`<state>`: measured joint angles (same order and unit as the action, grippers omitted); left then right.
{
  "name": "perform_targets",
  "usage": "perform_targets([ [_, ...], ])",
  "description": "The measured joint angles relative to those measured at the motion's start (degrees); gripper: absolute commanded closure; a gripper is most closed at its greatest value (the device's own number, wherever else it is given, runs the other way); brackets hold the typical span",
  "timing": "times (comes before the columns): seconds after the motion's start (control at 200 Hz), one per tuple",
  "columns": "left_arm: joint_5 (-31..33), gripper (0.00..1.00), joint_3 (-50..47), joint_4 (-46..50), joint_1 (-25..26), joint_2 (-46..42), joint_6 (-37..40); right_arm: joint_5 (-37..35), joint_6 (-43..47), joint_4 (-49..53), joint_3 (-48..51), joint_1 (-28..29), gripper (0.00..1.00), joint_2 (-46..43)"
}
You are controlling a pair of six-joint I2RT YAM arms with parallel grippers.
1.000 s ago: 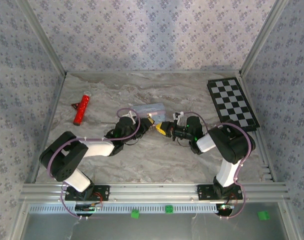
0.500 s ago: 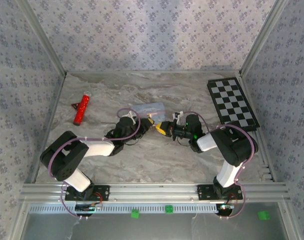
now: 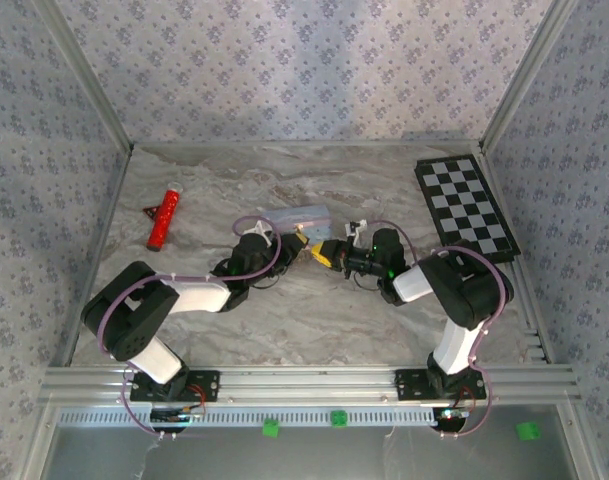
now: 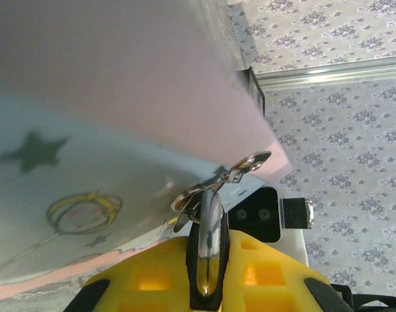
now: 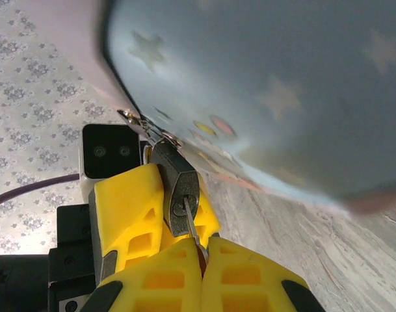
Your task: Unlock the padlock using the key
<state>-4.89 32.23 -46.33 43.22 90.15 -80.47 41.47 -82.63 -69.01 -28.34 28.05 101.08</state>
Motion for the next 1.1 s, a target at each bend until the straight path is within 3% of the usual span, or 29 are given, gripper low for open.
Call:
perform_targets([
  [0.42, 0.09, 0.98, 1.20, 0.22, 1.36, 0.02, -0.17, 8.15, -1.01, -3.58, -0.17, -4.35, 1.00, 1.73],
  [0.7, 1.64, 0.98, 1.31, 0.11, 1.36, 0.31, -0.15, 6.67, 1.05, 1.88, -1.40, -2.69, 1.00, -0.31],
  [1.099, -0.44, 0.98, 1.64, -0.04, 2.10, 0.42, 0.02, 11.50, 2.86, 8.63, -1.49, -5.86, 1.00, -4.15],
])
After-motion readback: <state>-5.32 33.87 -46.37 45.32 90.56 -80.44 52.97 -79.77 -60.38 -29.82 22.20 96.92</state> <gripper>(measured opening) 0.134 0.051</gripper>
